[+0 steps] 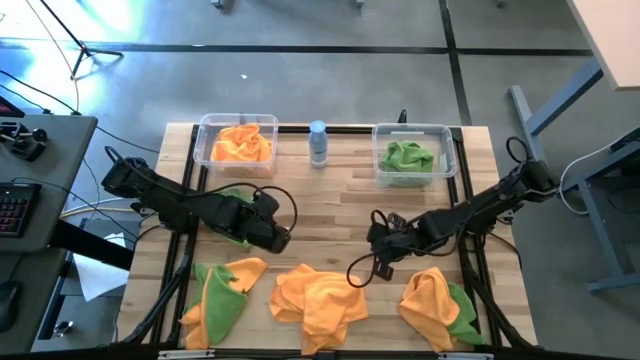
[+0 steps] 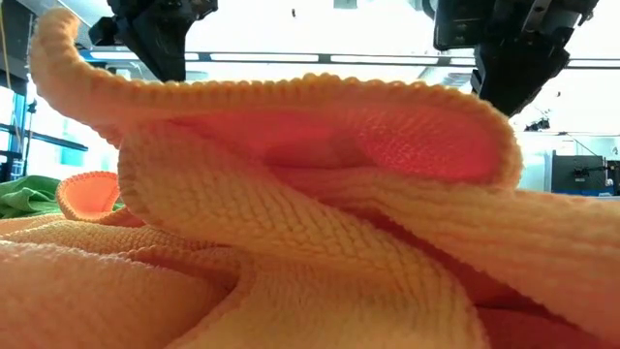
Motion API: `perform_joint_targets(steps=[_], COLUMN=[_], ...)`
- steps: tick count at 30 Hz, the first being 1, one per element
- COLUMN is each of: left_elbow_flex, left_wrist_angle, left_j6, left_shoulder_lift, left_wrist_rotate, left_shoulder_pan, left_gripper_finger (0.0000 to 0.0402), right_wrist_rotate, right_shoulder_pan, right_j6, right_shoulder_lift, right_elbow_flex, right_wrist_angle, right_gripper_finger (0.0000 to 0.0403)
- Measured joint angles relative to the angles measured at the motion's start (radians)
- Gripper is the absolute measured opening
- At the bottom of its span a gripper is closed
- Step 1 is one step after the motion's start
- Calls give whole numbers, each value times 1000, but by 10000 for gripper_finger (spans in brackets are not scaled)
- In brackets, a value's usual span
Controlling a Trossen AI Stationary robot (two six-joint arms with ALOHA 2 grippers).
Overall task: Sort microfiber towel by color & place in baskets
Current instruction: Put the orange towel into the left transparent bin
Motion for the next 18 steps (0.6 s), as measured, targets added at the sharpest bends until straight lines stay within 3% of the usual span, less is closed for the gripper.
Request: perform_joint_targets(steps=[11, 18], left_elbow_flex=[0, 0], left_wrist_angle=[-1, -1], left_j6=[119, 253], left_shoulder_lift=[0, 0], left_wrist_rotate=[-37, -35], left_shoulder_pan=[8, 10], left_gripper_finger=[132, 144], right_wrist_rotate=[13, 15], right_shoulder_pan=[0, 0], right_j6=[108, 163], right_shoulder_lift=[0, 0], right_elbow_flex=[0, 0], right_wrist_angle=[83, 109], right_gripper_finger=[0, 0])
